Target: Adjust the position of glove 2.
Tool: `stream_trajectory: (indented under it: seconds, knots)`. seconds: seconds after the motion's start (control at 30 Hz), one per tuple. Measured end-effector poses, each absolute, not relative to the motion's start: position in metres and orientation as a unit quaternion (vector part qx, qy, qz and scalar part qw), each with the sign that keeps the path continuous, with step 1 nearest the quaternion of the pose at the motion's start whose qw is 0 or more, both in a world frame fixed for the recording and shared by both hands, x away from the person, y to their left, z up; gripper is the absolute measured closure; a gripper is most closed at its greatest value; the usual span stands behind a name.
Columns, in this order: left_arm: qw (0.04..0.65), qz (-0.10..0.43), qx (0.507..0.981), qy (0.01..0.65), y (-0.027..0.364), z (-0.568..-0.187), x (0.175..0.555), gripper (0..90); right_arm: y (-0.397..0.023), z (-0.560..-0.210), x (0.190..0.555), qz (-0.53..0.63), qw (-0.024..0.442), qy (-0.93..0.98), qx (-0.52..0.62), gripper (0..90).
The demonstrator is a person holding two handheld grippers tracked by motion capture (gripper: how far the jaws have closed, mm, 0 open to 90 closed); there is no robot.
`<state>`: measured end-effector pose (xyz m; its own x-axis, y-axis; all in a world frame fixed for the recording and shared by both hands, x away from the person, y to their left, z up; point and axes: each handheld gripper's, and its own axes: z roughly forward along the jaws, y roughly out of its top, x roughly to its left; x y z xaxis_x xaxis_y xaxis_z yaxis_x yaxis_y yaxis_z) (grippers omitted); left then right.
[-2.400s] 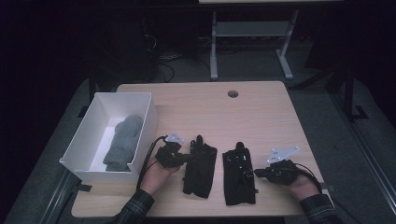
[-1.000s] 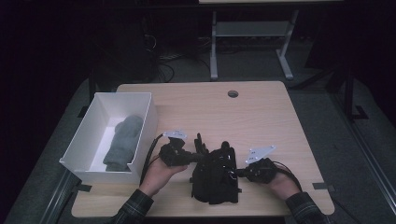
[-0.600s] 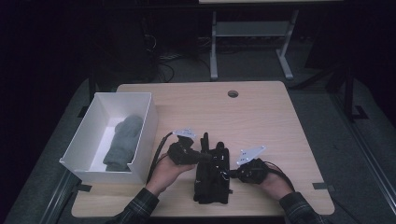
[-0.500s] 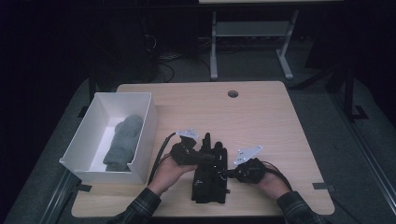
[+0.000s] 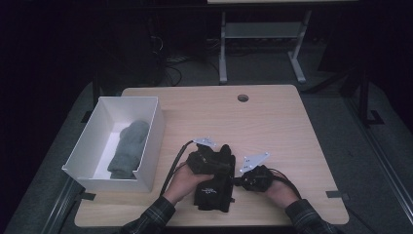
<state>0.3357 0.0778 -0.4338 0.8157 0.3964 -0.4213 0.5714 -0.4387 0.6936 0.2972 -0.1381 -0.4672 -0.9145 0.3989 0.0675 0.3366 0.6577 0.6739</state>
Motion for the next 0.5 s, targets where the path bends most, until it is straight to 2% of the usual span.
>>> stream_trajectory:
  seconds: [0.07, 0.13, 0.2, 0.5]
  knots:
    - [0.450, -0.093, 0.843, 0.279, 0.077, -0.431, 0.336, 79.2, -0.140, -0.467, 0.297, 0.361, 0.043, 0.909, 0.206, 87.1]
    - [0.450, -0.087, 0.846, 0.273, 0.077, -0.428, 0.333, 89.6, -0.146, -0.465, 0.298, 0.363, 0.048, 0.907, 0.207, 82.6]
    - [0.443, -0.080, 0.852, 0.269, 0.077, -0.426, 0.329, 89.7, -0.154, -0.462, 0.299, 0.372, 0.051, 0.900, 0.220, 78.2]
    - [0.412, -0.074, 0.877, 0.234, 0.062, -0.434, 0.302, 89.7, -0.187, -0.467, 0.314, 0.366, 0.093, 0.879, 0.292, 38.6]
